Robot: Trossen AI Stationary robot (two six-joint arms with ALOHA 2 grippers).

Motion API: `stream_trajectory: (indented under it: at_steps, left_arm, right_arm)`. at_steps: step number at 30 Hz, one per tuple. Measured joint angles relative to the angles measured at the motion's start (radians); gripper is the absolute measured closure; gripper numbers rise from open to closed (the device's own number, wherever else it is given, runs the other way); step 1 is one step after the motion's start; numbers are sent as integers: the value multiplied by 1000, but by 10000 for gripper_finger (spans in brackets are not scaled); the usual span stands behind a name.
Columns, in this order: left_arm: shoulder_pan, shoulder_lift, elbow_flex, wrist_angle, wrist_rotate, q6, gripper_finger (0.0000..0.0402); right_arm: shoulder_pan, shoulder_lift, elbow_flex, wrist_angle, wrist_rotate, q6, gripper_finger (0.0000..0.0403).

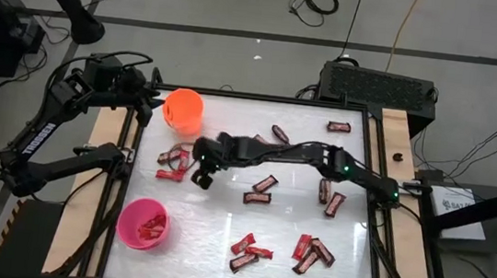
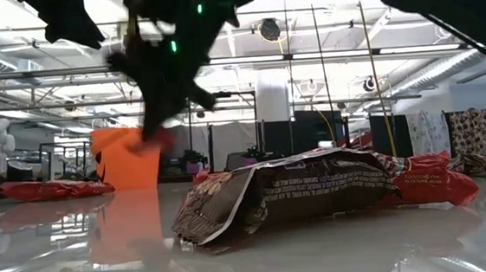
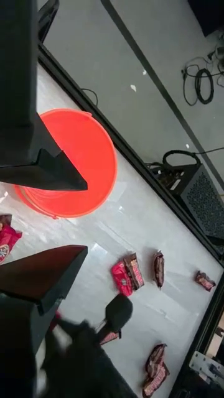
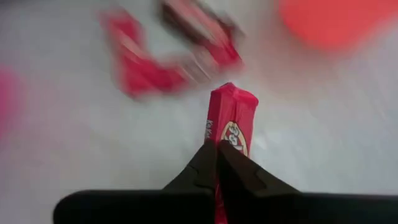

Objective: Sort candy by brand, put in halloween buckets
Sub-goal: Put the red chocolate bar into the pink bucket

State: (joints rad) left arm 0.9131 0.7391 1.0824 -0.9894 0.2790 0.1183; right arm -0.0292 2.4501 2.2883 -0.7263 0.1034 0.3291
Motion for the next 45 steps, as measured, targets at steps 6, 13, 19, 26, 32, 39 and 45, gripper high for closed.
stream_trajectory:
  at_steps: [6, 13, 19, 26, 32, 39, 45]
  left_arm:
    - [0, 1, 0, 0, -5, 21, 243]
    - [1, 10, 0, 0, -46, 46, 243]
    - [1, 11, 0, -14, -48, 45, 243]
    - [1, 0, -1, -118, -52, 6, 243]
    - [1, -73, -1, -158, -51, -86, 243]
    - [0, -195, -1, -175, -10, -279, 243]
    - [0, -229, -1, -175, 254, -432, 243]
  right_arm:
    - [-31, -51, 2, 132, -280, -137, 398]
    - [-60, -47, 2, 368, -735, -188, 397]
    - [-14, -27, 3, 653, -905, -187, 402]
    - [8, -11, 3, 508, -869, -63, 402]
    - [-2, 3, 2, 186, -773, -258, 389]
    - [22, 40, 4, 197, -670, -611, 340]
    - [46, 107, 0, 147, -686, -463, 274]
